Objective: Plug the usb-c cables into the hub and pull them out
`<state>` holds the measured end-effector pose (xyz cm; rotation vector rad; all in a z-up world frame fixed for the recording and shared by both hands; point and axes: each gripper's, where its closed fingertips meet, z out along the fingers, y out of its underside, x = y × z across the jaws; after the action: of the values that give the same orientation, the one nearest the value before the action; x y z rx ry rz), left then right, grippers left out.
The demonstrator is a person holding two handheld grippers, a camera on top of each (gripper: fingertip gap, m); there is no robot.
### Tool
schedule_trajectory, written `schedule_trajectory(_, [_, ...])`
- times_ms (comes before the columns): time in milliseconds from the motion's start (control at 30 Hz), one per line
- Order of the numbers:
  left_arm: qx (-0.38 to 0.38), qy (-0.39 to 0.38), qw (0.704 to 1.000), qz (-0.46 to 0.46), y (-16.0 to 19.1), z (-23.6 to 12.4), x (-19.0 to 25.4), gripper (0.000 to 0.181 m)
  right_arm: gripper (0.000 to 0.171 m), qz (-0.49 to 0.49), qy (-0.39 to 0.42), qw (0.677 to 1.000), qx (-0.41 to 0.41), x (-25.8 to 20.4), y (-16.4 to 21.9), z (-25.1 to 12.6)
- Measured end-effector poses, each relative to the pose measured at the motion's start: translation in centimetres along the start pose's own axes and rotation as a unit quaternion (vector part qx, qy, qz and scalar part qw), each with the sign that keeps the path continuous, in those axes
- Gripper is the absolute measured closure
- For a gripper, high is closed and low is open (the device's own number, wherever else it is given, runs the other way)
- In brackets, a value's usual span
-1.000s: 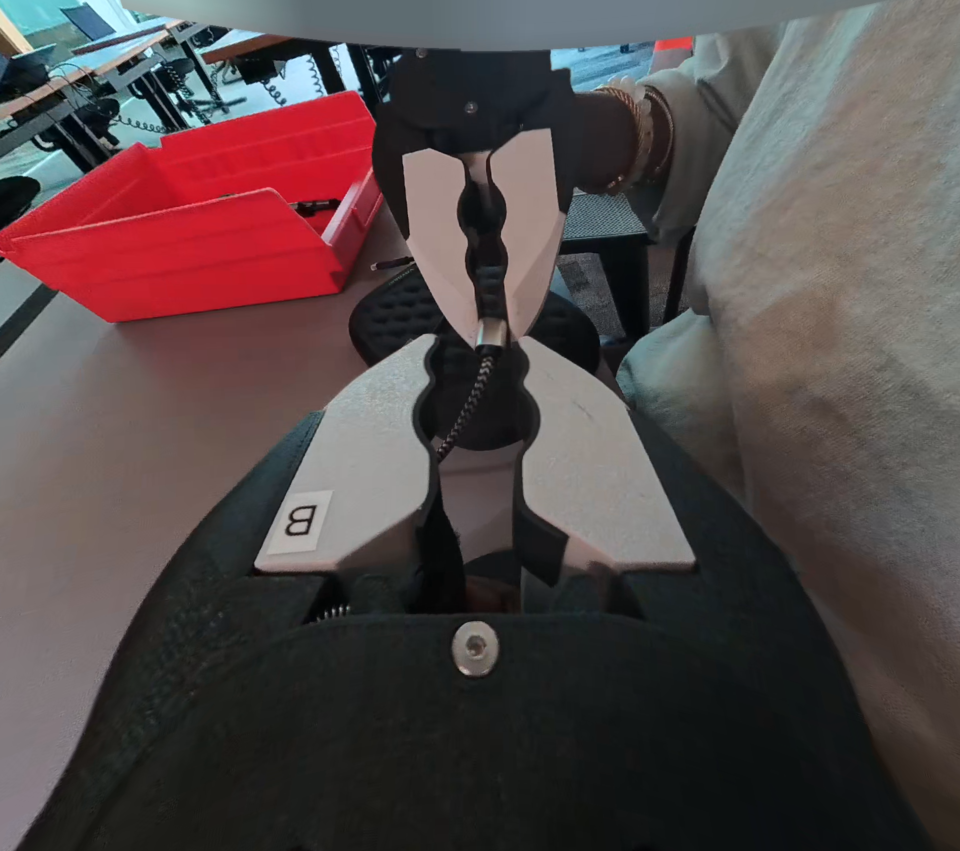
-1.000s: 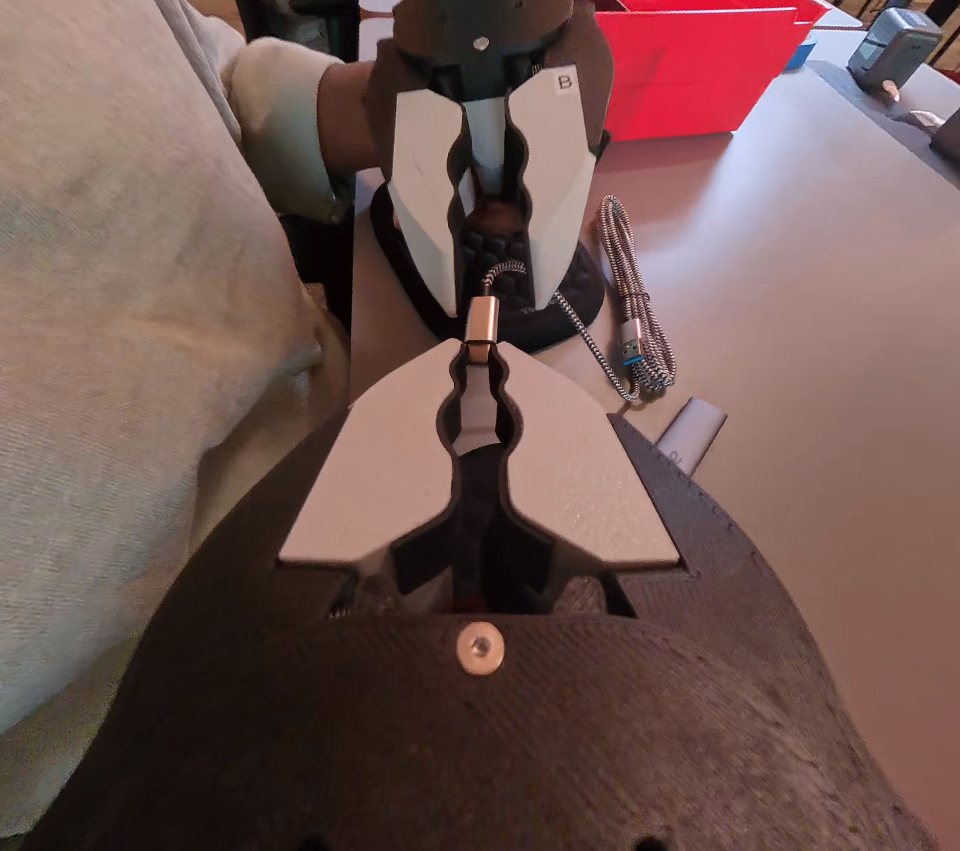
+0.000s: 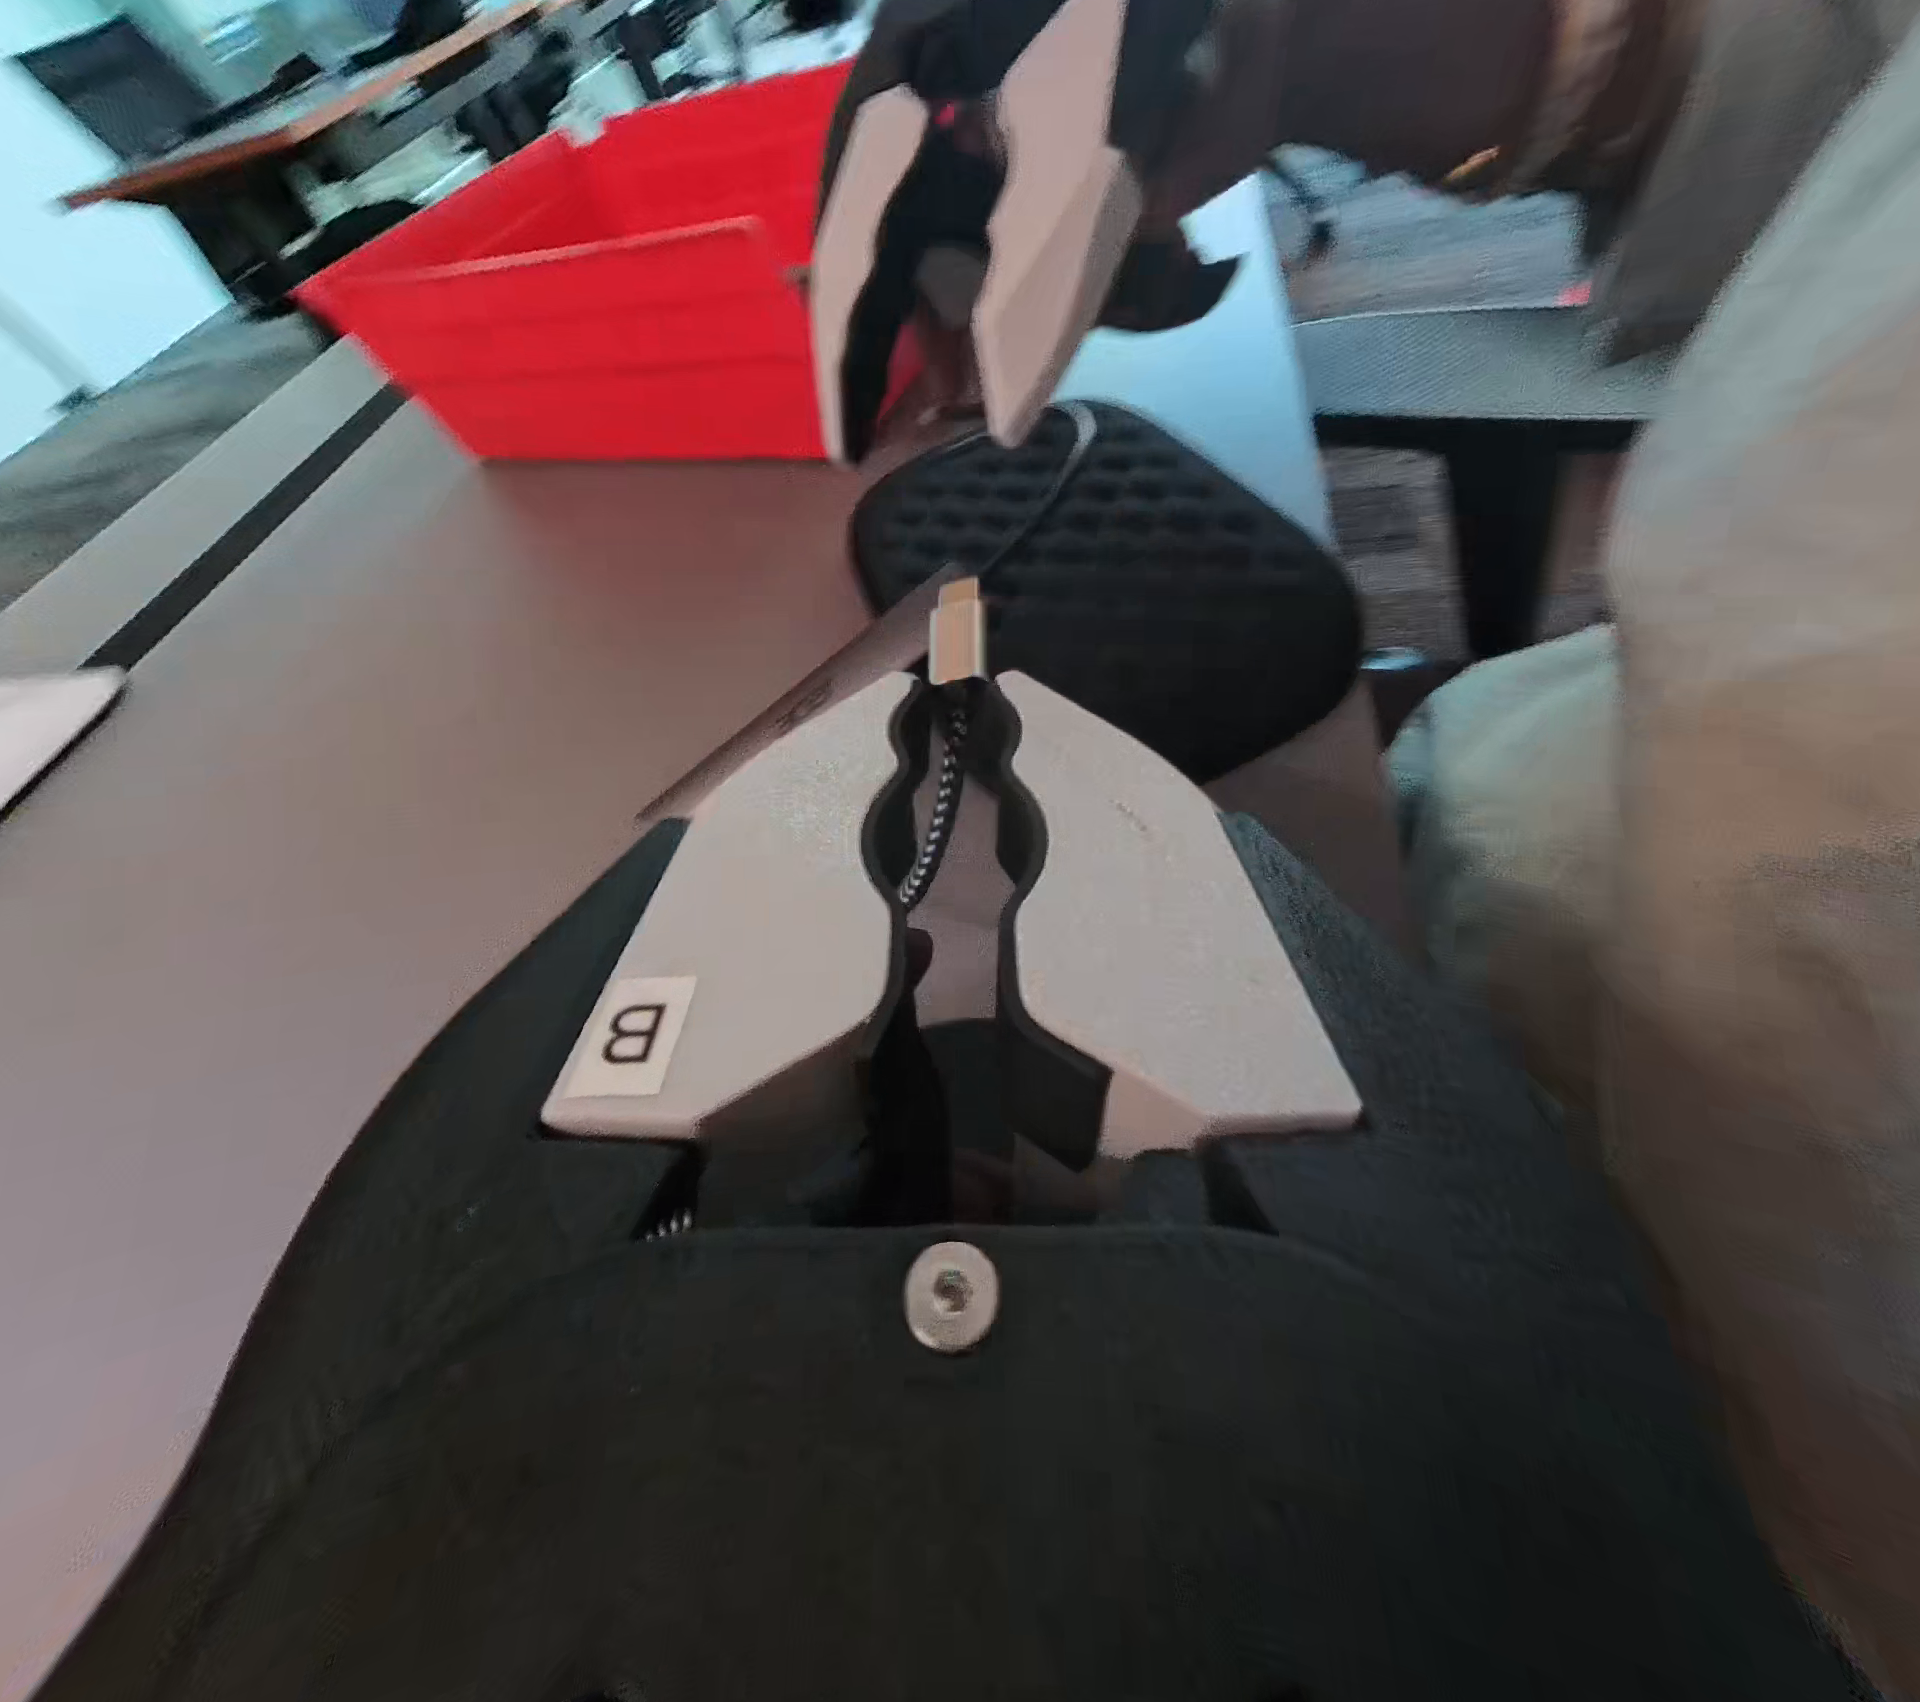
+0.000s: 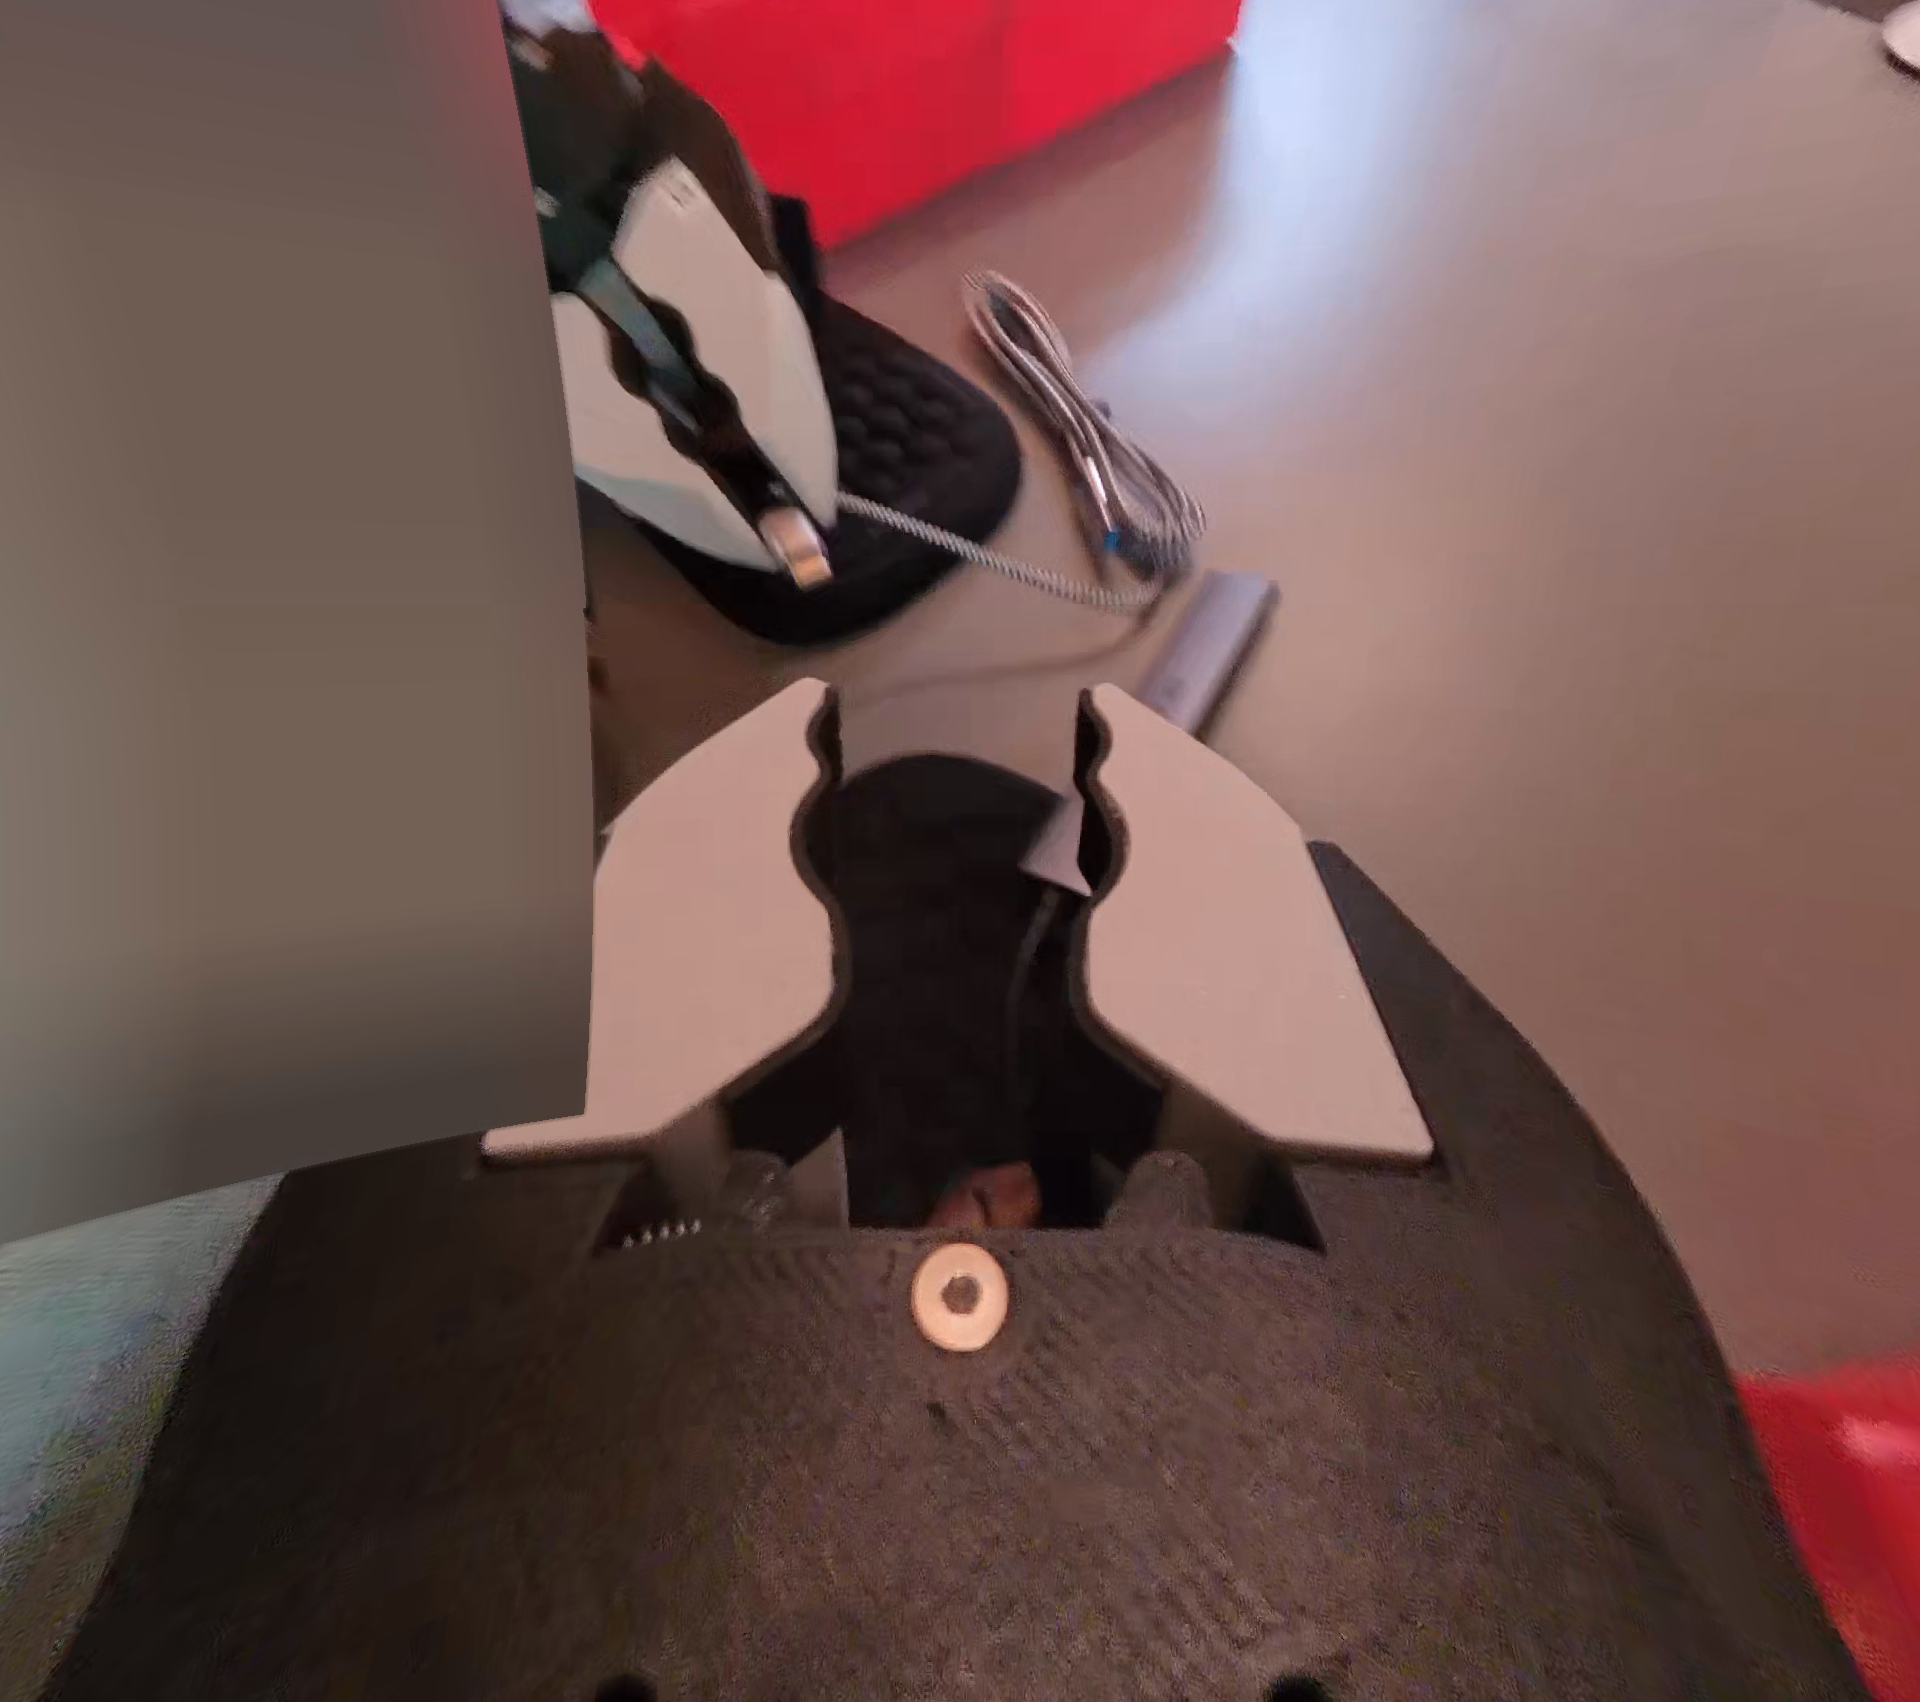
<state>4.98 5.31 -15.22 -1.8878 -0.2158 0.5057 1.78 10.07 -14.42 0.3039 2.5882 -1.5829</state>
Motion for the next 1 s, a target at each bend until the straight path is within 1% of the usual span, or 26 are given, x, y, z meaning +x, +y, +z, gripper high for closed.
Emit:
schedule_trajectory(33, [-0.012, -0.027, 1.000, -0.009, 0.3, 0.1, -0.6, 0.171, 0.125, -0.009, 0.028, 0.999, -0.027, 0.7, 0.8, 0.0])
schedule_trajectory(67, [-0.022, -0.044, 0.999, -0.015, 0.5, 0.2, -0.9, 0.171, 0.122, -0.022, 0.054, 0.997, -0.056, 1.3, 1.8, 0.3])
schedule_trajectory(167, [-0.050, -0.067, 0.996, -0.037, 1.2, 0.5, -1.6, 0.171, 0.122, -0.061, 0.116, 0.984, -0.123, 2.0, 4.4, 1.4])
schedule_trajectory(233, [-0.062, -0.079, 0.994, -0.053, 1.4, 0.7, -2.0, 0.171, 0.126, -0.085, 0.160, 0.973, -0.144, 2.6, 5.4, 1.8])
schedule_trajectory(300, [-0.070, -0.084, 0.992, -0.067, 1.4, 0.9, -2.1, 0.171, 0.138, -0.094, 0.186, 0.967, -0.145, 2.7, 5.6, 2.3])
schedule_trajectory(333, [-0.075, -0.085, 0.991, -0.075, 1.5, 1.0, -2.1, 0.171, 0.147, -0.090, 0.196, 0.967, -0.137, 2.8, 5.5, 2.5])
schedule_trajectory(400, [-0.090, -0.105, 0.986, -0.092, 1.9, 1.2, -2.7, 0.171, 0.148, -0.090, 0.218, 0.964, -0.121, 2.9, 5.2, 2.7])
schedule_trajectory(500, [-0.100, -0.139, 0.977, -0.131, 2.3, 1.3, -4.0, 0.171, 0.149, -0.068, 0.277, 0.957, -0.047, 3.9, 3.4, 2.1])
schedule_trajectory(567, [-0.069, -0.137, 0.973, -0.174, 1.3, 1.8, -4.2, 0.171, 0.149, -0.055, 0.308, 0.950, 0.009, 4.2, 1.9, 1.5])
schedule_trajectory(700, [-0.062, -0.153, 0.969, -0.185, 1.1, 2.8, -4.9, 0.171, 0.149, -0.057, 0.339, 0.936, 0.076, 4.2, -0.2, 0.6])
schedule_trajectory(800, [-0.070, -0.160, 0.970, -0.169, 1.2, 3.2, -4.9, 0.171, 0.149, -0.053, 0.336, 0.937, 0.083, 4.1, -0.6, 0.9])
schedule_trajectory(1000, [-0.079, -0.152, 0.973, -0.153, 1.5, 3.5, -4.4, 0.171, 0.149, -0.094, 0.335, 0.935, 0.070, 3.4, -0.8, 1.7])
